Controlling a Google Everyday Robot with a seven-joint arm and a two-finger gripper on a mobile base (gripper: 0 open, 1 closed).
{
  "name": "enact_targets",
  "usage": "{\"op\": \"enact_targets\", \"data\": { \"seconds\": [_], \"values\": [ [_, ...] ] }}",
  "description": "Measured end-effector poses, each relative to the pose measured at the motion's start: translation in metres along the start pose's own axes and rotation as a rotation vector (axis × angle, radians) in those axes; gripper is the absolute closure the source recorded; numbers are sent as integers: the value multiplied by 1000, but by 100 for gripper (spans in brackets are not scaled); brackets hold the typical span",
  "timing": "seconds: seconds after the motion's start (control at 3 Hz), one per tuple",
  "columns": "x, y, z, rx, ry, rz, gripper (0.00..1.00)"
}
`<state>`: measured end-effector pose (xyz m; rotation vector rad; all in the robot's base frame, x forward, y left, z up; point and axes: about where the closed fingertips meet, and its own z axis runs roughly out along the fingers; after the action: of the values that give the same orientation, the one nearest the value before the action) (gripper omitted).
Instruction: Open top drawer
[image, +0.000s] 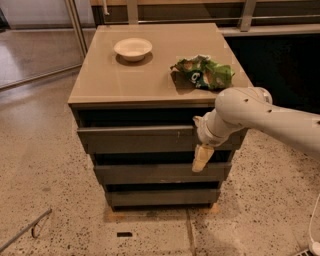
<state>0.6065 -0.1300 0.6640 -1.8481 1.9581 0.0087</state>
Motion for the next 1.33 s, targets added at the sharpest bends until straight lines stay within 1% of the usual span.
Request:
{"op": "enact_targets", "data": {
  "seconds": [0.33, 0.67, 1.0, 1.33],
  "values": [
    [-5, -15, 38, -33, -1, -23, 0],
    [-6, -13, 39, -42, -3, -20, 0],
    [-6, -5, 36, -104, -30, 0, 0],
    [-9, 7, 26, -179, -52, 16, 0]
  ]
}}
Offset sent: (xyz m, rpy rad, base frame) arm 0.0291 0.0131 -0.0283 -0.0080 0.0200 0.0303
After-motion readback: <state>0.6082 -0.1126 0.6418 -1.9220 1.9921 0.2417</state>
